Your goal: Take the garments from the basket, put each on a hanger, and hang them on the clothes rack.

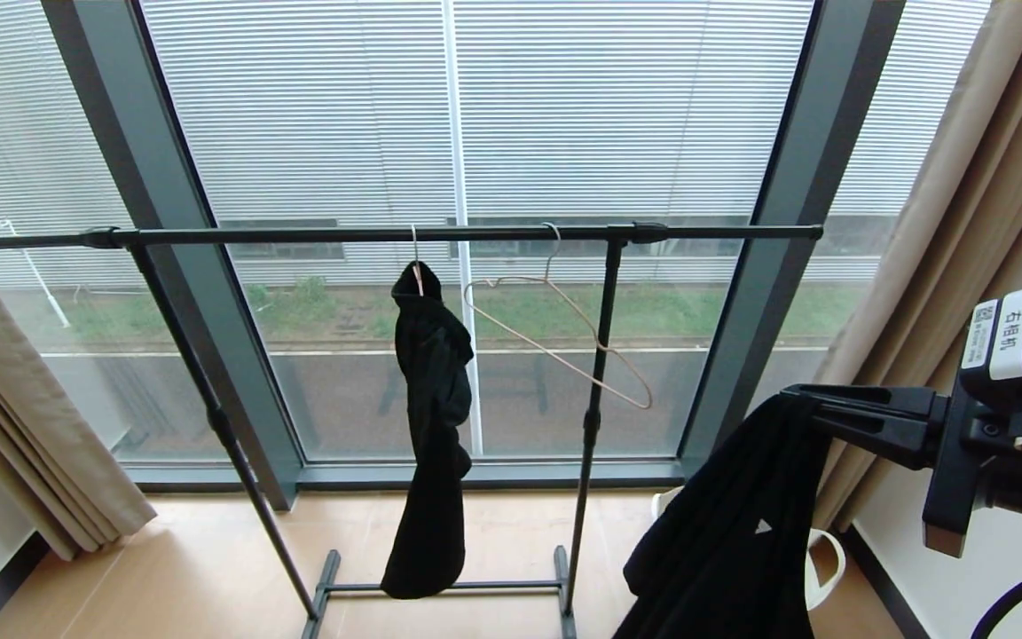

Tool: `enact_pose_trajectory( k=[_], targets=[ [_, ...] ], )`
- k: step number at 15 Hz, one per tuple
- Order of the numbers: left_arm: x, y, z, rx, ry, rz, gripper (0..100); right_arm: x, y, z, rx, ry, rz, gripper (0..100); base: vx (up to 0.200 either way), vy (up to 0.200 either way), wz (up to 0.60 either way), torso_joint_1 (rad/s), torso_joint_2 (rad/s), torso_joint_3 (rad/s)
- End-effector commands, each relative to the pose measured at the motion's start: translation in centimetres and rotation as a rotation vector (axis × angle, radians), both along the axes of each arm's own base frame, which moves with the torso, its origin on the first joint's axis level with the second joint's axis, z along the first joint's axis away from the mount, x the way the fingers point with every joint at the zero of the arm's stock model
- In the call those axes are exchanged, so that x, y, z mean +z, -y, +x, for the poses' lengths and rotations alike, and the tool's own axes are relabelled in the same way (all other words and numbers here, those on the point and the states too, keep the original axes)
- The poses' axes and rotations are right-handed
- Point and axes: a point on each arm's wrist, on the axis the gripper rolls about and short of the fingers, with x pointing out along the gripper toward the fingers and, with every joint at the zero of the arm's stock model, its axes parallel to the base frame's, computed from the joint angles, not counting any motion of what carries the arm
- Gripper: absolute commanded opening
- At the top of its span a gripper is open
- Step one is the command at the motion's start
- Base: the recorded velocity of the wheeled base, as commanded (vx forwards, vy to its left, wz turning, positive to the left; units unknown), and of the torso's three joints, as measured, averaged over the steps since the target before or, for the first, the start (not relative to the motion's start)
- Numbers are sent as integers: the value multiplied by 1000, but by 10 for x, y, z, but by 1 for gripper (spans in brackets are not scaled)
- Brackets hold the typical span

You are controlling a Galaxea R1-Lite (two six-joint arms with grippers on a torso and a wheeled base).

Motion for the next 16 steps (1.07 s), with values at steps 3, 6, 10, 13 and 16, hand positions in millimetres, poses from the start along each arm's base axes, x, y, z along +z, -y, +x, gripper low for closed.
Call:
enact_pose_trajectory(
  k=[3,6,10,13,16],
  targets=[
    [0,0,0,1,-1,1,100,0,0,0,1,0,0,0,-200,0,0,6,5,1],
    [0,0,0,2,1,1,100,0,0,0,0,0,0,0,-200,0,0,7,9,-2],
    [0,0,0,2,1,-1,100,0,0,0,1,-2,-1,0,-200,0,0,-4,1,4],
    [0,0,0,1,-1,1,100,0,0,1,0,-2,-1,0,0,0,0,0,0,0],
    [0,0,0,1,-1,-1,100,-1,-1,1,-1,-6,-2,0,0,0,0,0,0,0]
  ],
)
